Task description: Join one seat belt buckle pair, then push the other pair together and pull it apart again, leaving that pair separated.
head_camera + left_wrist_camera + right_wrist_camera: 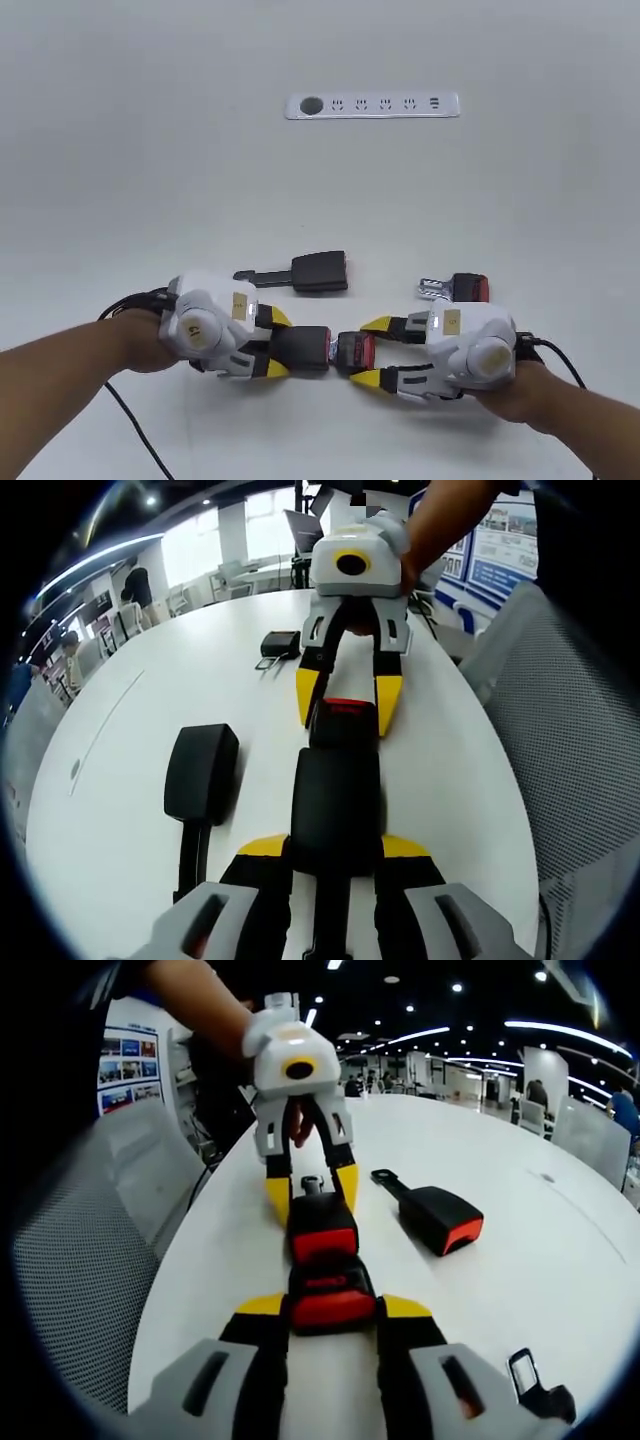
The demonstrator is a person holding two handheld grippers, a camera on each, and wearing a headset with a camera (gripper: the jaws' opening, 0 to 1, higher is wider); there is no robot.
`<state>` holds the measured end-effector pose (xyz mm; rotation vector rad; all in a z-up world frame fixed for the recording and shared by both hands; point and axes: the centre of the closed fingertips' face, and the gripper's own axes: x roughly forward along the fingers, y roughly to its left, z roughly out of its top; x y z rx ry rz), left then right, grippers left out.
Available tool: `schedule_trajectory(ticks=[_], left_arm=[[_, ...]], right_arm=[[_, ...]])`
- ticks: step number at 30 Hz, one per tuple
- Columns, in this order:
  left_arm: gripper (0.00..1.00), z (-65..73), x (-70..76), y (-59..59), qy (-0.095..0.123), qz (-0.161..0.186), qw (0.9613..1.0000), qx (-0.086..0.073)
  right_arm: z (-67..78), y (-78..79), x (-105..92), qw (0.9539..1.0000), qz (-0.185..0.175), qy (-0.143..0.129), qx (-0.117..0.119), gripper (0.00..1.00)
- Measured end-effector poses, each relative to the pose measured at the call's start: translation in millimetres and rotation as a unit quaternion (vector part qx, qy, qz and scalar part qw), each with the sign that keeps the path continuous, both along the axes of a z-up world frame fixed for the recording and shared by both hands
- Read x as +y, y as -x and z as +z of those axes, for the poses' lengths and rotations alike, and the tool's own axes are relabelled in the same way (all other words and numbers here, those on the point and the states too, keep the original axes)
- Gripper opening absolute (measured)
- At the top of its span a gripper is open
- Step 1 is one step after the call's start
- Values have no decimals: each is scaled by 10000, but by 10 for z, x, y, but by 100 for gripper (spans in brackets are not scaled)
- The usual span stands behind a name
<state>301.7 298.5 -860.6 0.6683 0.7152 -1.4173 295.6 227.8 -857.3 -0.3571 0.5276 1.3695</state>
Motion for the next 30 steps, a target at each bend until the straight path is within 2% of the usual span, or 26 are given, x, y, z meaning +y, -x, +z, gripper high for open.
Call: schedule_trajectory(ticks=[30], left_arm=[[32,5,-3,2,24,-75,10000,27]], right_arm=[[6,10,-14,10000,-50,-22,-50,34]])
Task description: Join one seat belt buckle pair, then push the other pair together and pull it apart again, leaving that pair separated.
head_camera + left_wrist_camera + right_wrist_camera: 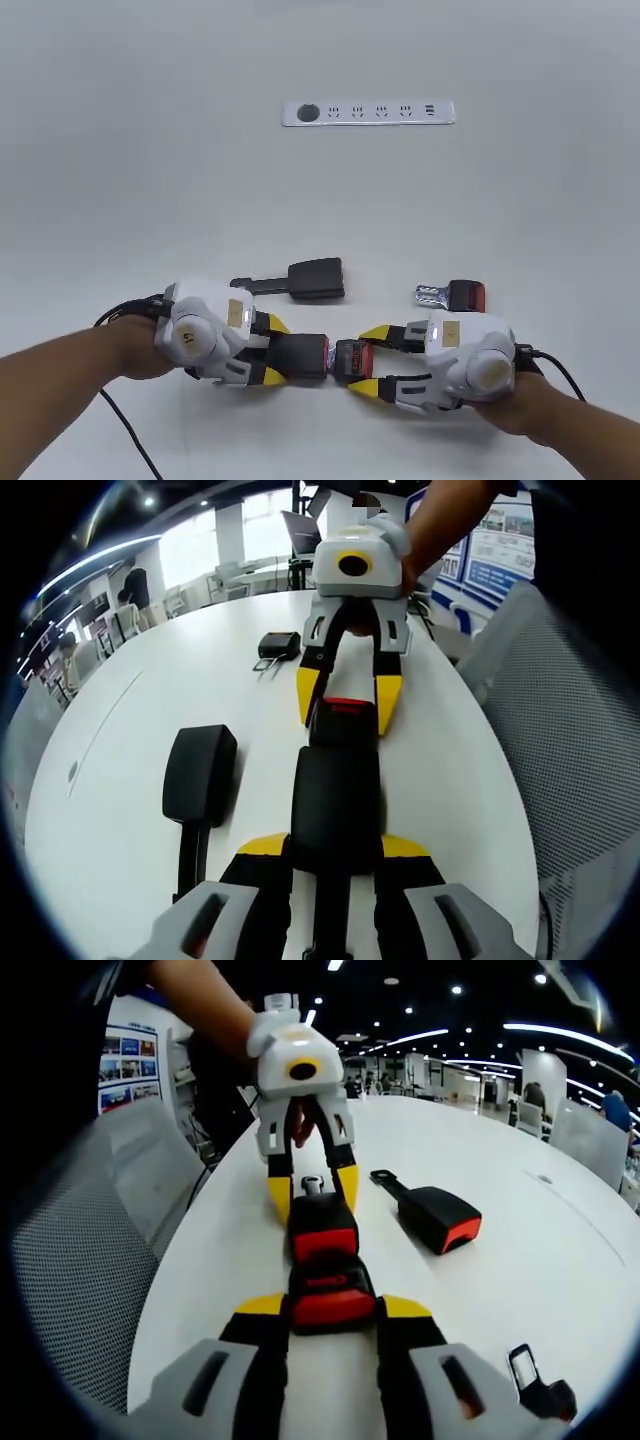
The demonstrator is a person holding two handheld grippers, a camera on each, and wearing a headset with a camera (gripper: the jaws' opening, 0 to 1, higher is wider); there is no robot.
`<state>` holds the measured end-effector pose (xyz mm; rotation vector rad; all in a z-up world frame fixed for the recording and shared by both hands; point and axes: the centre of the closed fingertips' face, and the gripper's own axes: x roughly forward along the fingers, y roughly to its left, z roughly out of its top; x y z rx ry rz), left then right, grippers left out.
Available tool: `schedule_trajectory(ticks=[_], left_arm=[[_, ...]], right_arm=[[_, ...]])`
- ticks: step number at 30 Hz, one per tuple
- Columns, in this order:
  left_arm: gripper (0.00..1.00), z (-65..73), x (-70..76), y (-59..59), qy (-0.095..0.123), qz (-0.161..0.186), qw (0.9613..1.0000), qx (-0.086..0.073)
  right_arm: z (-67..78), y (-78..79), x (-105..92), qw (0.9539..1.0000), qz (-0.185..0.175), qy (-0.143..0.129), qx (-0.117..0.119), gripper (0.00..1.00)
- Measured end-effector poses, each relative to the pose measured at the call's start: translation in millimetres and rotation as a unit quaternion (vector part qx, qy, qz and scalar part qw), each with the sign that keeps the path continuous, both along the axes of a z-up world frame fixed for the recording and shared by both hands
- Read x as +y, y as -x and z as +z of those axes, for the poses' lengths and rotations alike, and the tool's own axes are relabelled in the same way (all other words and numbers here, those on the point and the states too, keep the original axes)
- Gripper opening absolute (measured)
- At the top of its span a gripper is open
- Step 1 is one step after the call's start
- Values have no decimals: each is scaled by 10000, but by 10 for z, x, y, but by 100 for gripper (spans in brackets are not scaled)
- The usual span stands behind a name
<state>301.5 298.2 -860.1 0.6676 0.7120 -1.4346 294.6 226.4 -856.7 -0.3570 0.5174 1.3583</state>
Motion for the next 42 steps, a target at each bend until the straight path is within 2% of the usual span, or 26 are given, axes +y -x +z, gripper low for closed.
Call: schedule_trajectory(ticks=[9,11,12,15,16,17,18,19,20,21,22,23,24,25,26,27,28,30,31,32,33,36,37,38,39,42], left_arm=[[32,1,-1,1,18,10,10000,10],[33,-2,2,-1,7,63,10000,51],[33,-4,5,1,-3,121,9999,108],[34,1,-6,6,-43,100,9999,79],[34,3,-14,10,-117,70,9999,70],[34,4,-19,13,-151,41,9999,51],[34,2,-19,14,-196,64,9998,48],[35,1,-15,11,-243,100,9996,33],[39,2,5,-8,-348,179,9992,-46],[46,0,29,4,-429,168,9989,-42],[60,-13,63,36,-488,234,9985,11],[70,-4,70,58,-475,201,9987,52],[75,53,70,94,-350,228,9991,111],[73,106,59,80,-230,271,9994,36],[69,165,80,23,-166,409,9990,-118],[67,184,91,2,-150,468,9987,-151],[68,271,111,-54,-6,753,9971,-99],[71,413,111,-127,260,975,9949,-38],[73,457,131,-177,286,1024,9943,-122],[74,519,168,-260,272,1077,9934,-296],[73,550,190,-307,266,1123,9927,-352],[73,637,194,-436,398,1257,9906,-368],[73,646,193,-457,413,1274,9903,-376],[73,668,183,-533,429,1310,9896,-411],[73,671,177,-571,414,1309,9896,-433],[72,686,116,-713,406,1313,9893,-490]], right_arm=[[-8,-3,4,10000,-15,8,37,34],[-7,-4,8,10000,-18,20,56,35],[-4,-1,17,10000,2,52,44,35],[-1,8,29,9998,24,181,-36,36],[0,10,28,9996,60,259,-137,36],[-23,12,7,9987,124,430,-227,37],[-70,34,-30,9968,177,729,-264,37],[-22,30,40,9981,101,543,-284,38],[21,46,43,9982,129,505,-299,40],[93,37,70,9991,85,326,-256,46],[174,9,84,9998,-116,121,-82,53],[195,-7,74,9998,-183,86,-36,64],[253,-65,33,9994,-333,-7,-18,70],[279,-116,-14,9989,-464,-31,-46,72],[298,-179,-95,9978,-662,-25,-48,71],[304,-193,-118,9975,-710,-38,-37,71],[309,-241,-227,9962,-874,0,-26,71],[286,-283,-377,9950,-978,151,-96,70],[296,-291,-420,9947,-1014,148,-82,69],[331,-331,-483,9932,-1162,64,-47,69],[353,-359,-527,9921,-1252,14,-26,69],[387,-451,-683,9908,-1344,81,-111,69],[388,-466,-704,9909,-1338,89,-126,69],[373,-518,-779,9910,-1324,148,-139,69],[365,-585,-880,9911,-1287,290,-171,69],[378,-670,-986,9921,-1193,337,-163,69]])
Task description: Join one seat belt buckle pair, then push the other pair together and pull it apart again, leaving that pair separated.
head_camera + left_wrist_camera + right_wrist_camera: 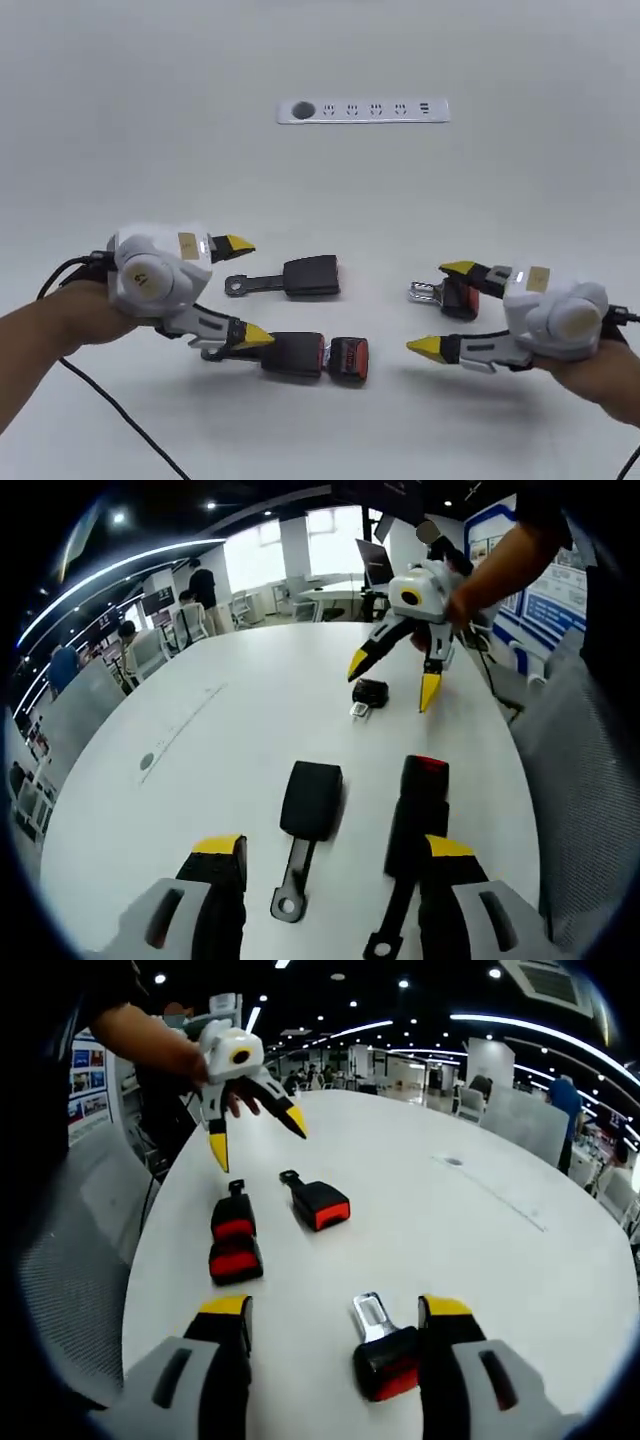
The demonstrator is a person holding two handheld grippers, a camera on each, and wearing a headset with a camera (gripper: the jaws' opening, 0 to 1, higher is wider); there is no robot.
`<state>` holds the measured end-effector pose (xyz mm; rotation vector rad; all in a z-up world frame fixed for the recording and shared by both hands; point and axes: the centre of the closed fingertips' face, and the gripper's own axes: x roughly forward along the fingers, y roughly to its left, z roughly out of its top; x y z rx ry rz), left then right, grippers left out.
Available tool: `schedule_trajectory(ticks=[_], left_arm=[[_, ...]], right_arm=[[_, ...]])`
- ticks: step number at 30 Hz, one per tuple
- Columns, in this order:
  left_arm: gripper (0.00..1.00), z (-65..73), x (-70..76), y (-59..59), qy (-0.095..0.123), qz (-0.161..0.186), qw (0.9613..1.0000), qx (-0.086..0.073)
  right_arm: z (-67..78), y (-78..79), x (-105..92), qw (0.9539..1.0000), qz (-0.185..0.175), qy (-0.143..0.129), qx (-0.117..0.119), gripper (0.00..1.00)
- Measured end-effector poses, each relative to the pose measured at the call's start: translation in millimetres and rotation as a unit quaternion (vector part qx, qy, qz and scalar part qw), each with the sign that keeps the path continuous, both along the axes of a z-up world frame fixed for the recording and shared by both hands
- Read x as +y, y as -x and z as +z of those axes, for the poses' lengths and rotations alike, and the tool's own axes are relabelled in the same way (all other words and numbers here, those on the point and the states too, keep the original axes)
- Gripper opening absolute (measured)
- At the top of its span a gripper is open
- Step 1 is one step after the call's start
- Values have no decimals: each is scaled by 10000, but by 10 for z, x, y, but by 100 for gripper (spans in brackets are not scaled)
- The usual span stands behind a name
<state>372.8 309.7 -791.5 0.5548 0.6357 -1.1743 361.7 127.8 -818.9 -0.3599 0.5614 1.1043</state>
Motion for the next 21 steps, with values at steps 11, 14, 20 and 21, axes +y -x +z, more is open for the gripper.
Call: schedule_trajectory(ticks=[11,14,20,21], left_arm=[[66,-280,-262,-207,40,-132,9993,341],[65,-381,-277,-234,-83,-183,9991,386],[62,-563,-325,-256,-187,-142,9977,638],[62,-588,-334,-248,-224,-176,9975,643]], right_arm=[[-184,-99,-327,9988,205,252,358,69],[-255,-92,-385,9979,290,345,474,69],[-270,-84,-385,9967,321,266,694,69],[-281,-89,-387,9966,326,305,697,68]])
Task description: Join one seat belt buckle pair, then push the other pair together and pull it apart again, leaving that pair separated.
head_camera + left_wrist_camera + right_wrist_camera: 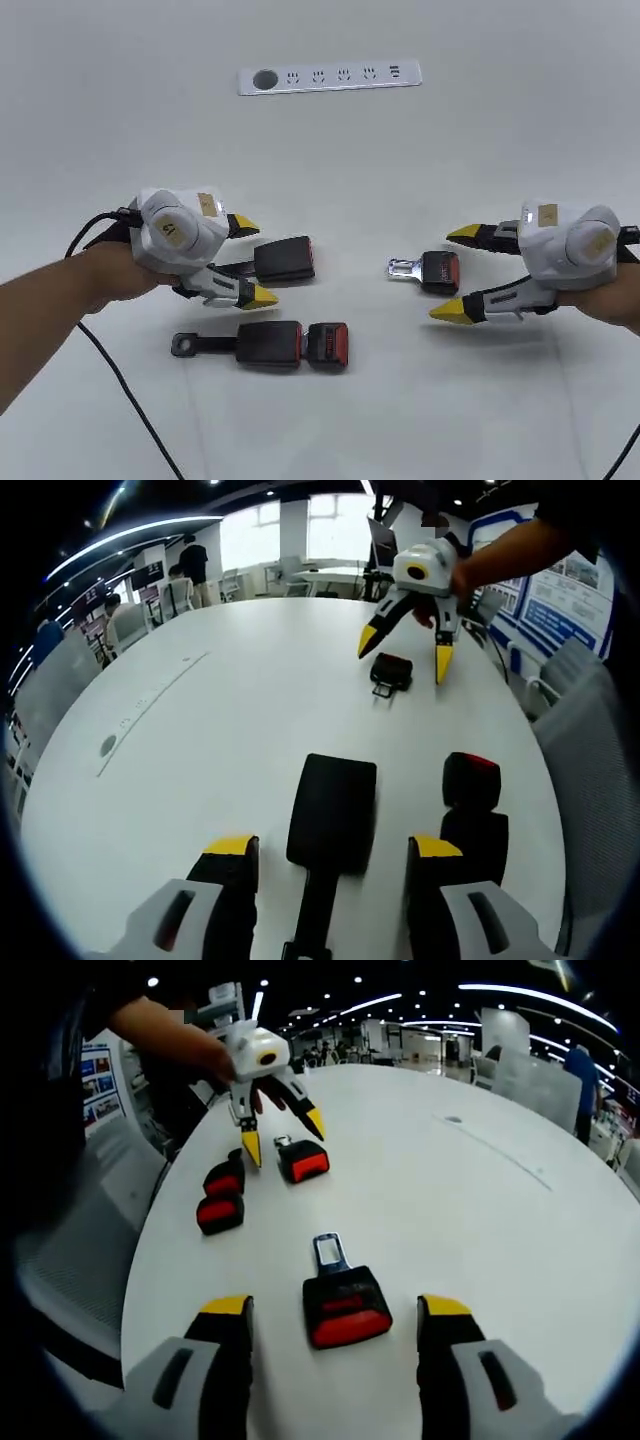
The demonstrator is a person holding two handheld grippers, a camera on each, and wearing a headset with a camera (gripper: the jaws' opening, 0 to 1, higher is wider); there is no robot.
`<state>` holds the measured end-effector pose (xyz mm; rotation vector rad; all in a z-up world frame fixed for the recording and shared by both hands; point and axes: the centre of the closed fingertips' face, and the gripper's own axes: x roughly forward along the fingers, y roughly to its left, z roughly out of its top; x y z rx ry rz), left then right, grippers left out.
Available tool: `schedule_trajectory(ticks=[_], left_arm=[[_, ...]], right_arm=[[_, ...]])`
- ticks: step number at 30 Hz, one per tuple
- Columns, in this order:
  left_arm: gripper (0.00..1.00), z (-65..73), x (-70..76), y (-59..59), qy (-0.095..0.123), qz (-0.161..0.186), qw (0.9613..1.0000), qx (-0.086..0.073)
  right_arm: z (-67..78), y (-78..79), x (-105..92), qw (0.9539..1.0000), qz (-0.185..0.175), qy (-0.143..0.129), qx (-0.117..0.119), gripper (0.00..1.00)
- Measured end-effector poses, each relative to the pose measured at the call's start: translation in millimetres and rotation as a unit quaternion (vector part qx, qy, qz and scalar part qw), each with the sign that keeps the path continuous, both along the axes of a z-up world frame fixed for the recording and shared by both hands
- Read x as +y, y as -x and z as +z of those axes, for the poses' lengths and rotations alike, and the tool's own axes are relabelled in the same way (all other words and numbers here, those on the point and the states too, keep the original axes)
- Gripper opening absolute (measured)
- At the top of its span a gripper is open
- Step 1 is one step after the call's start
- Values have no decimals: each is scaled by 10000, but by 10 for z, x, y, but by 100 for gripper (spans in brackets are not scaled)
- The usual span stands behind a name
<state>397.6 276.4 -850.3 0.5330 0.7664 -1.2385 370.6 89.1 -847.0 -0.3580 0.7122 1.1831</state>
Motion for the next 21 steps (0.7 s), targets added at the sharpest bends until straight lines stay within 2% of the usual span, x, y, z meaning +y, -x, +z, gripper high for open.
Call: schedule_trajectory(ticks=[2,3,4,7,8,10,12,15,16,18,21], left_arm=[[61,-63,2,20,-131,-95,9999,30],[60,-79,-8,23,-123,-112,9998,55],[60,-67,-16,12,-90,-128,9999,7],[58,-54,-19,-11,-20,-77,10000,51],[57,-54,-19,-26,-23,-121,9999,-8],[54,-63,0,-41,-93,-207,9997,-82],[52,-56,-10,-38,-44,-214,9998,-39],[42,-36,-25,-52,-45,-397,9991,-167],[41,-35,-29,-22,-45,-438,9990,-88],[40,-29,-42,-33,-49,-489,9987,-111],[36,-18,-55,-26,-70,-606,9981,-108]], right_arm=[[-20,-1,-5,9999,75,88,15,66],[-21,6,6,9999,116,81,53,64],[-24,13,13,9998,151,85,83,62],[-63,32,23,9992,341,219,65,60],[-55,21,32,9989,432,188,-1,59],[-55,-2,33,9990,406,191,46,55],[-53,-15,34,9988,457,192,24,52],[-57,-21,22,9978,602,276,-14,49],[-62,-17,12,9975,638,300,-8,47],[-71,0,-15,9959,810,393,-66,41],[-51,-18,-28,9970,753,184,26,37]])
